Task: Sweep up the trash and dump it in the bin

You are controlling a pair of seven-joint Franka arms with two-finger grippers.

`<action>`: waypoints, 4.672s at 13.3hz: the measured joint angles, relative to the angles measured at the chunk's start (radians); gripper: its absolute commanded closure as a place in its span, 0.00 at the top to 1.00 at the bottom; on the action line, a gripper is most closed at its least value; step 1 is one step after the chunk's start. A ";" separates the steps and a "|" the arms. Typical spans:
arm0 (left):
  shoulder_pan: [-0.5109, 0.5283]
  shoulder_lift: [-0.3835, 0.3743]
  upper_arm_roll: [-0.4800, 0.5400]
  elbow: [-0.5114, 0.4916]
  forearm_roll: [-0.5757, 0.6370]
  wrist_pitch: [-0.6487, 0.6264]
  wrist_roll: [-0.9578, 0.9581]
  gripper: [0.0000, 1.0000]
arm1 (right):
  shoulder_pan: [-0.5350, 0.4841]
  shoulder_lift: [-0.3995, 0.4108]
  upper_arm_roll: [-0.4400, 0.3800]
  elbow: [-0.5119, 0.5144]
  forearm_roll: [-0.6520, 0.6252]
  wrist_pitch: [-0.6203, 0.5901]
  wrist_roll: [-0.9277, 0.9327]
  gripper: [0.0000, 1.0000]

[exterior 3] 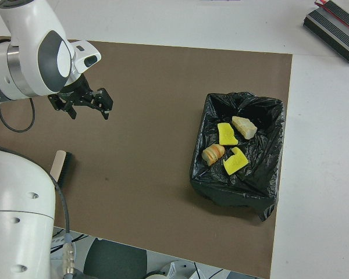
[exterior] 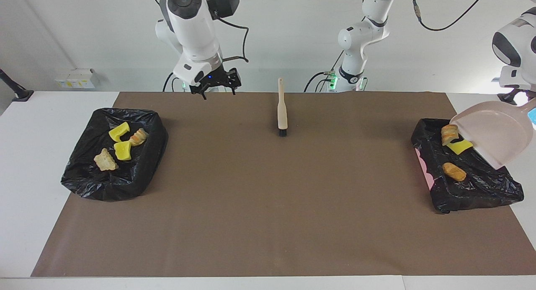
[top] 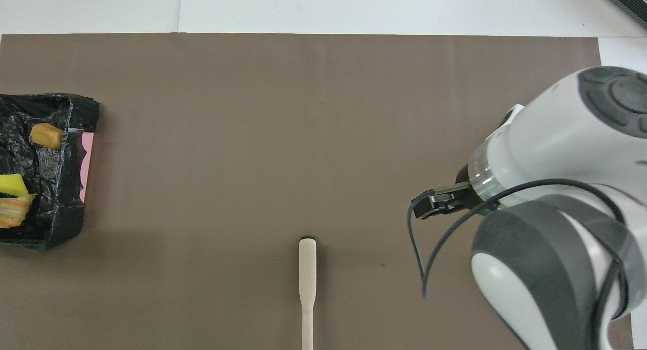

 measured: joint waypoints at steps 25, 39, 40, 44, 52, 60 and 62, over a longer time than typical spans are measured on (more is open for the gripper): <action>-0.468 -0.156 -0.020 -0.135 -0.633 -0.143 -1.016 0.00 | 0.031 -0.028 -0.284 0.134 -0.124 -0.017 -0.139 1.00; -0.997 0.201 -0.018 -0.022 -0.817 0.218 -1.965 0.00 | 0.134 -0.028 -0.421 0.143 -0.096 -0.044 -0.108 1.00; -1.001 0.218 -0.018 -0.013 -0.831 0.224 -1.965 0.00 | 0.134 -0.028 -0.421 0.140 -0.095 -0.042 -0.097 1.00; -1.005 0.281 -0.015 0.061 -0.856 0.225 -1.966 0.00 | 0.134 -0.029 -0.421 0.122 -0.094 -0.018 -0.085 1.00; -1.005 0.421 -0.013 0.184 -0.857 0.244 -1.966 0.48 | 0.133 -0.030 -0.423 0.091 -0.094 0.090 -0.043 1.00; -1.005 0.405 -0.005 0.183 -0.856 0.248 -1.966 1.00 | 0.132 -0.030 -0.424 0.090 -0.093 0.090 -0.043 1.00; -1.005 0.344 0.005 0.146 -0.843 0.220 -1.964 1.00 | 0.132 -0.030 -0.424 0.090 -0.093 0.090 -0.043 1.00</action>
